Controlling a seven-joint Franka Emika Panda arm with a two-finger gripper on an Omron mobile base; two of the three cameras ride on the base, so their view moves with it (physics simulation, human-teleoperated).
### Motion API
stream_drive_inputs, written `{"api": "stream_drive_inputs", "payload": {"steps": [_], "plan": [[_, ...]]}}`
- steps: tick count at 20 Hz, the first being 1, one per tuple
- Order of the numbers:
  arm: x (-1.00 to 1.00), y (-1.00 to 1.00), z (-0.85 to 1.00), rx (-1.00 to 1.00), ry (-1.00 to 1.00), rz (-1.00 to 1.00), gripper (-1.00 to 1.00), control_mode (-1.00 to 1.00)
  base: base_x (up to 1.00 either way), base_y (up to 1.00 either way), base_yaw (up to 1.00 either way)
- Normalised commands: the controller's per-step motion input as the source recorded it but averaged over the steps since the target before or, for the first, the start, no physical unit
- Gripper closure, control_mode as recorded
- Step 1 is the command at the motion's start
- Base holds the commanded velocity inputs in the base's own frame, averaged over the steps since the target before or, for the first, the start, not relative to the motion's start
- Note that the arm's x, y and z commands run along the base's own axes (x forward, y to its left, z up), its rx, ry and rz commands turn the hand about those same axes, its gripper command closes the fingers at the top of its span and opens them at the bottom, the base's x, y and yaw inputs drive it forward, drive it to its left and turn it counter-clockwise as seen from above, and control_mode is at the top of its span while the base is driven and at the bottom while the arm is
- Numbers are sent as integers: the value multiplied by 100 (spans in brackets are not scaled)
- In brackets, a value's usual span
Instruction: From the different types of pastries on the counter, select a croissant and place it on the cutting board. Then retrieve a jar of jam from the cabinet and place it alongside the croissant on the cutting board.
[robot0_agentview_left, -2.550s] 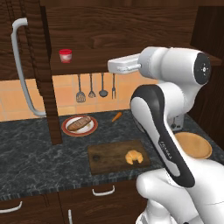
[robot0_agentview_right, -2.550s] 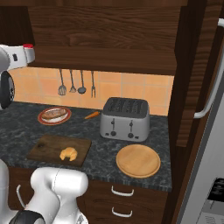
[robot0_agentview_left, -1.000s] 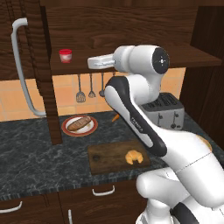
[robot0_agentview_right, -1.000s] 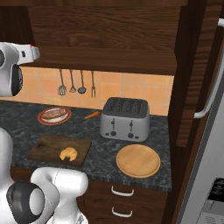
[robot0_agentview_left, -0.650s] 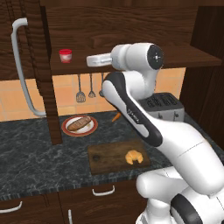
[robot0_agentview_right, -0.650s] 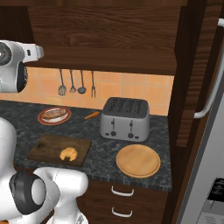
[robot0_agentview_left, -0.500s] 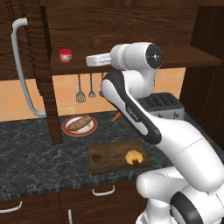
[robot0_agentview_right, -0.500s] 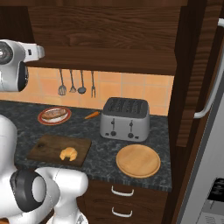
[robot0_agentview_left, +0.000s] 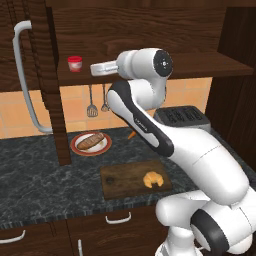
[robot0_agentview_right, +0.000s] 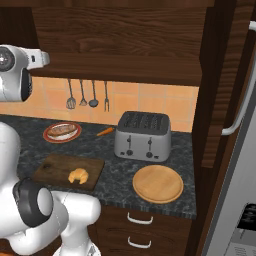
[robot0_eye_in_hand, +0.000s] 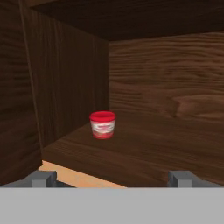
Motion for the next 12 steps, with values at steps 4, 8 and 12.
{"api": "stream_drive_inputs", "payload": {"steps": [4, 8, 12], "plan": [[20, 6, 0, 0, 0, 0, -100, -100, 0, 0, 0], [16, 11, 0, 0, 0, 0, -100, -100, 0, 0, 0], [18, 5, 7, 0, 3, 0, -100, -100, 0, 0, 0]]}}
